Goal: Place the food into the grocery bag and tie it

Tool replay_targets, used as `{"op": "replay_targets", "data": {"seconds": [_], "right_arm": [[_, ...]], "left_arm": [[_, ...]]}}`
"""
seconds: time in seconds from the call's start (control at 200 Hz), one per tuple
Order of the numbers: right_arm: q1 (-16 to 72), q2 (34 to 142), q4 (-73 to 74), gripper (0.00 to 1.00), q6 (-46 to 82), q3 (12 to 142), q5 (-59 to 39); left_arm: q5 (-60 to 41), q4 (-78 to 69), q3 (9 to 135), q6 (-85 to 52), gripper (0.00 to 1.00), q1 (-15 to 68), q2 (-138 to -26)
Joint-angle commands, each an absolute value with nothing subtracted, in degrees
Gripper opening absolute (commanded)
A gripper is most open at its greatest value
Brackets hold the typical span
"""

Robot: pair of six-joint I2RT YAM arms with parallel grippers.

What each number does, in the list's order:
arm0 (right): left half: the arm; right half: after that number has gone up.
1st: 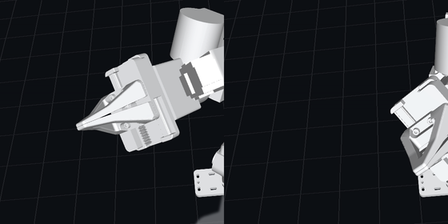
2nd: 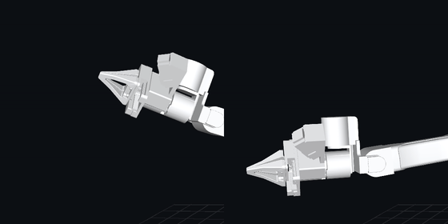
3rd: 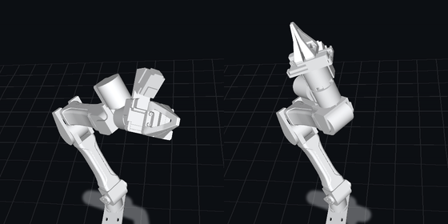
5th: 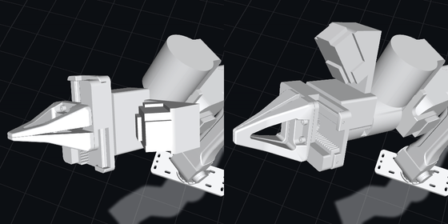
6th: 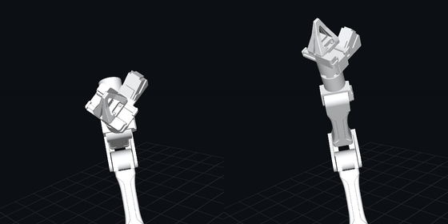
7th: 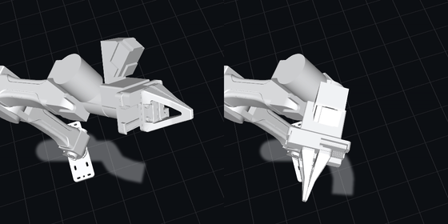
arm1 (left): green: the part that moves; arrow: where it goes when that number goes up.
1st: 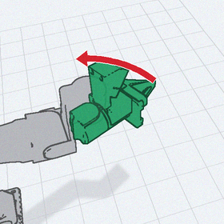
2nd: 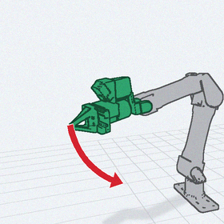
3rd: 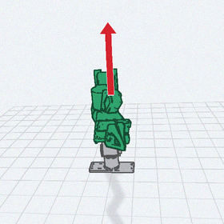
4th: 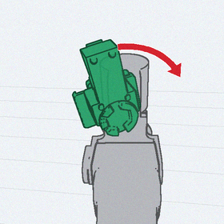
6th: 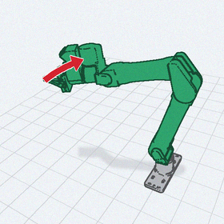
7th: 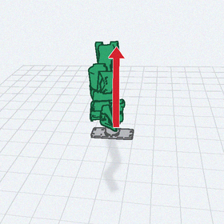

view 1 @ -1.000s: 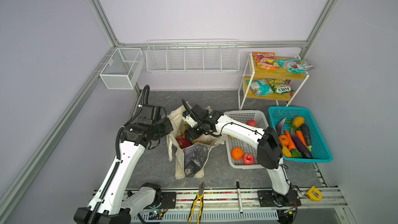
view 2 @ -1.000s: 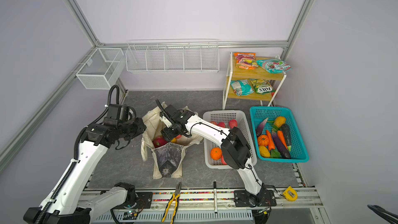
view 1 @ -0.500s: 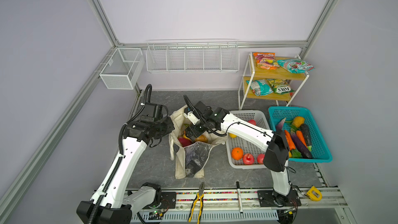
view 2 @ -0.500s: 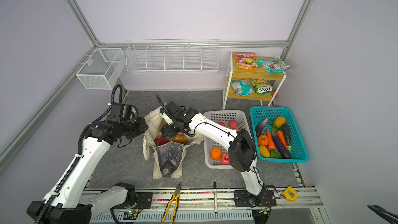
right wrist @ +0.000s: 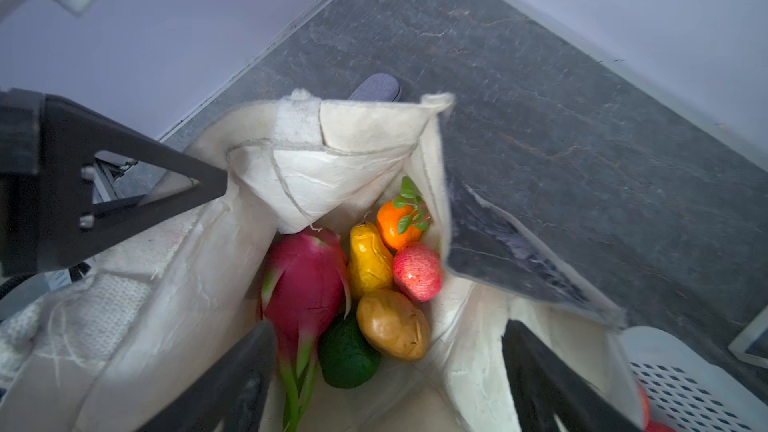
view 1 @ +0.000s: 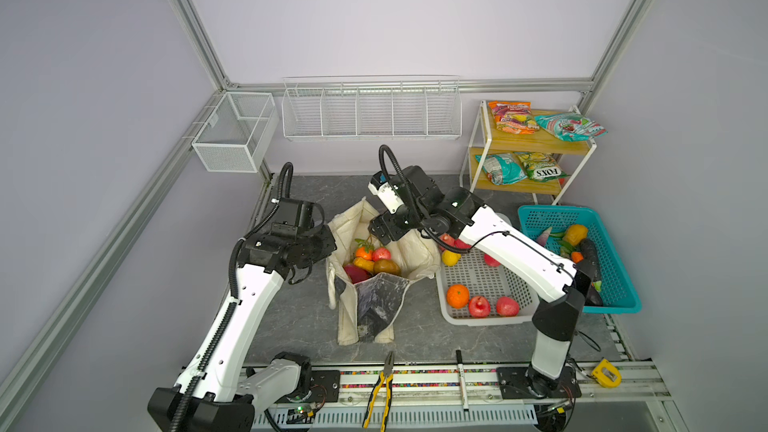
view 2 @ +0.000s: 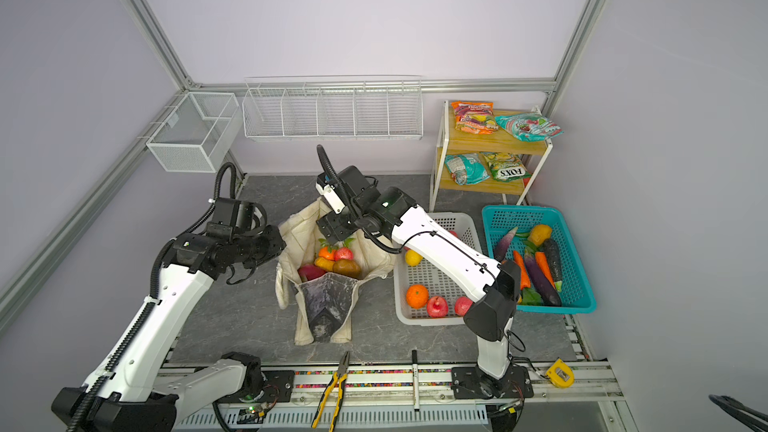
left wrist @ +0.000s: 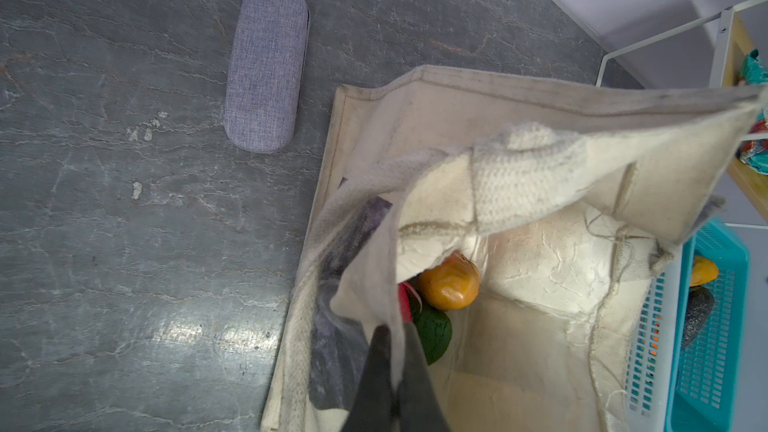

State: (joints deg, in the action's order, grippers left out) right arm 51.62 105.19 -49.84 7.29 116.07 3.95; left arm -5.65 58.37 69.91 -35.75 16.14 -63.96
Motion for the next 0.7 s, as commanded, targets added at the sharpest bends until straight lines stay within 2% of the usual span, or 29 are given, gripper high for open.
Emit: {"op": "replay_targets", "data": {"seconds": [0.0,0.17,0.33,0.695], "right_arm": [[48.65,101.37,-52.62,0.88,5.98,115.87,7.49],[45.86,96.40,-51.16,0.88,5.53,109.86,15.00],[42.98,92.87,-50.77,0.88,6.28,106.05,15.31],[35.07,87.96,-46.73,0.89,14.76,93.18,1.95]], "left_arm": [[-5.09,58.65,70.97,-35.60,0.00,16.26,-63.67],[-5.30,58.63,71.26,-35.44,0.00,16.26,-64.41],[-5.62,58.55,71.60,-35.07,0.00,16.17,-65.17],[-5.89,58.14,71.62,-35.16,0.00,16.17,-65.55]]}}
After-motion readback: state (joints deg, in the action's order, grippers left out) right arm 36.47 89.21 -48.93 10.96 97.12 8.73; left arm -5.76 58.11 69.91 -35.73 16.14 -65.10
